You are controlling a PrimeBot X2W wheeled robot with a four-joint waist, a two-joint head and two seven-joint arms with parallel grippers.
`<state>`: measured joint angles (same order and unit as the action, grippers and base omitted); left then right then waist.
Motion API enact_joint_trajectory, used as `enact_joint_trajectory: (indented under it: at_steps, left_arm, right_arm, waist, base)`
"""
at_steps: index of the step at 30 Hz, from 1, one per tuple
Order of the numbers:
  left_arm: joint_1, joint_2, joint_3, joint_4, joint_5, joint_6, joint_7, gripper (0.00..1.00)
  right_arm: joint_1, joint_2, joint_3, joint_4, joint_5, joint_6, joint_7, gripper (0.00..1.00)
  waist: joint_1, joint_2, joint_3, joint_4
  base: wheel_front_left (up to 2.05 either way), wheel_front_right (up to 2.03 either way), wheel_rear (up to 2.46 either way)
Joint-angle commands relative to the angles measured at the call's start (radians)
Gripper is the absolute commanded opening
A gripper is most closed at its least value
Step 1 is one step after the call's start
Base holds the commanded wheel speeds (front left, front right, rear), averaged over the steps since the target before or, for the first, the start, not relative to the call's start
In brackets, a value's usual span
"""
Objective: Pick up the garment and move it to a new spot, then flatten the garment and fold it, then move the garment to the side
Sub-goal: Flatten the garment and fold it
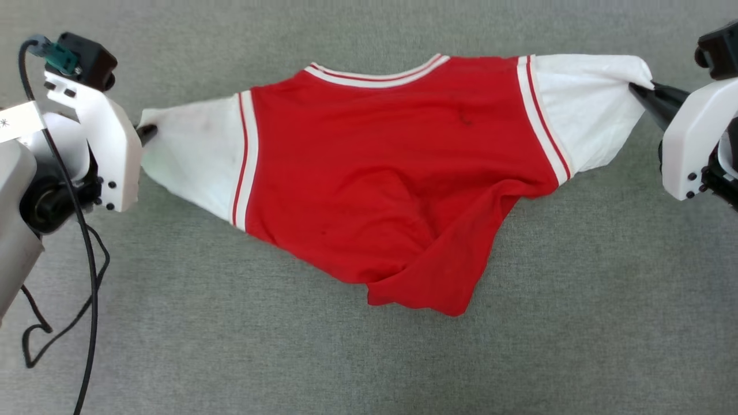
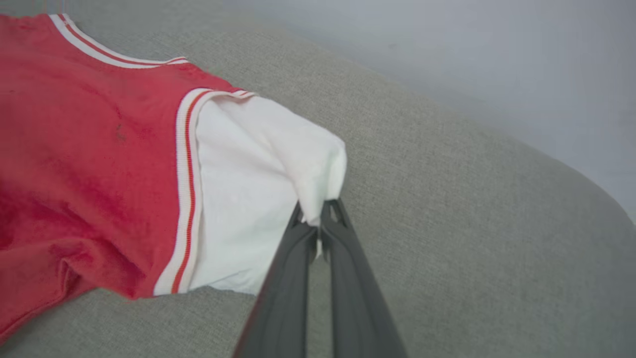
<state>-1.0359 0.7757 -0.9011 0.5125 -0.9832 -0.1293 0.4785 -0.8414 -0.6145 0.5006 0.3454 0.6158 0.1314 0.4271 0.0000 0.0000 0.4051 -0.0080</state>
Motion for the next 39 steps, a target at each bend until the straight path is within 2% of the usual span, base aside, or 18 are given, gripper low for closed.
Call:
enact_joint_trajectory:
  at_steps: [1,10,16,22,30,39]
  left_arm:
    - [-0.018,0.009,-0.006,-0.012,0.008,0.000,-0.037,0.00]
    - [-0.077,0.046,0.013,-0.093,0.051,0.001,-0.204,0.00]
    - [-0.131,0.061,0.046,-0.185,0.088,0.034,-0.256,0.00]
    - [-0.198,0.058,0.069,-0.266,0.110,0.062,-0.257,0.00]
    - [-0.333,0.034,0.109,-0.272,0.128,0.068,-0.242,0.00]
    - [-0.641,-0.047,0.160,-0.094,0.187,0.039,-0.273,0.00]
  right_arm:
    - [-0.012,-0.006,-0.008,0.007,-0.005,-0.001,-0.019,0.00]
    - [-0.032,-0.010,-0.057,0.009,-0.018,-0.001,-0.093,0.00]
    - [-0.070,-0.007,-0.104,-0.021,-0.034,-0.001,-0.118,0.00]
    - [-0.136,0.005,-0.155,-0.058,-0.073,-0.001,-0.117,0.00]
    - [-0.283,0.036,-0.201,-0.081,-0.142,-0.001,-0.080,0.00]
    - [-0.647,0.114,-0.219,0.027,-0.271,-0.002,-0.058,0.00]
  waist:
    - [0.0000,0.0000,-0.044,0.014]
    - [0.0000,0.0000,-0.139,0.037]
    - [0.0000,0.0000,-0.171,0.041]
    - [0.0000,0.0000,-0.170,0.043]
    - [0.0000,0.0000,-0.093,0.037]
    - [0.0000,0.0000,0.077,0.022]
  base:
    - [0.00,0.00,0.00]
    - [0.00,0.00,0.00]
    - [0.00,0.00,0.00]
    - [0.00,0.00,0.00]
    - [0.00,0.00,0.00]
    - [0.00,0.00,0.00]
